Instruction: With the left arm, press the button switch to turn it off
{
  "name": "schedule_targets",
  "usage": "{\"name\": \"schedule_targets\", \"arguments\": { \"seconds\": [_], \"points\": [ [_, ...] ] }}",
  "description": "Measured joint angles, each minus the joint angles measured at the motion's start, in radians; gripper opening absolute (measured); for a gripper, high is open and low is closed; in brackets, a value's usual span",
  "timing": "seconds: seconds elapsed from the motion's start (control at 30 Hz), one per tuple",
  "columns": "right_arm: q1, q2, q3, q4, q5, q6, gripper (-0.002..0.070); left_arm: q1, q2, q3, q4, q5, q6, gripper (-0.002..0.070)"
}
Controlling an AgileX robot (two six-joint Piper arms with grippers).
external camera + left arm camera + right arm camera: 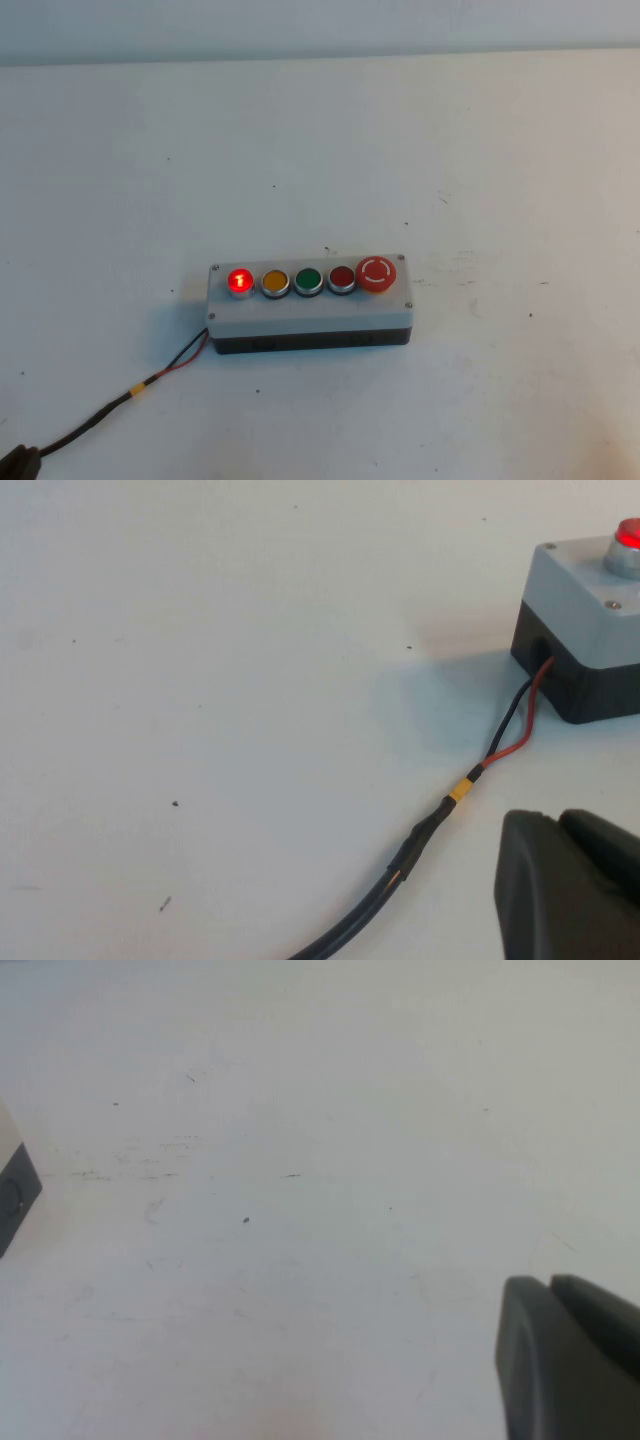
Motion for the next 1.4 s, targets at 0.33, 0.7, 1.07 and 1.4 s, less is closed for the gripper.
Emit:
{"name": "schedule_targets", "arguments": {
  "seconds": [0.33, 0.7, 1.07, 1.4],
  "points": [
    [0.0, 0.0, 0.0, 0.0, 0.0, 0.0, -0.0016, 0.0, 0.0, 0.0, 0.002, 0.0, 0.0, -0.0002],
    [0.0, 0.0, 0.0, 0.0, 0.0, 0.0, -0.0016, 0.0, 0.0, 0.0, 0.002, 0.0, 0.0, -0.0002],
    [0.0, 0.0, 0.0, 0.0, 0.0, 0.0, -0.0016, 0.0, 0.0, 0.0, 0.002, 0.0, 0.0, -0.0002],
    [0.0, 0.0, 0.0, 0.0, 0.0, 0.0, -0.0016, 0.0, 0.0, 0.0, -0.046, -0.019, -0.046, -0.0002]
  ]
}}
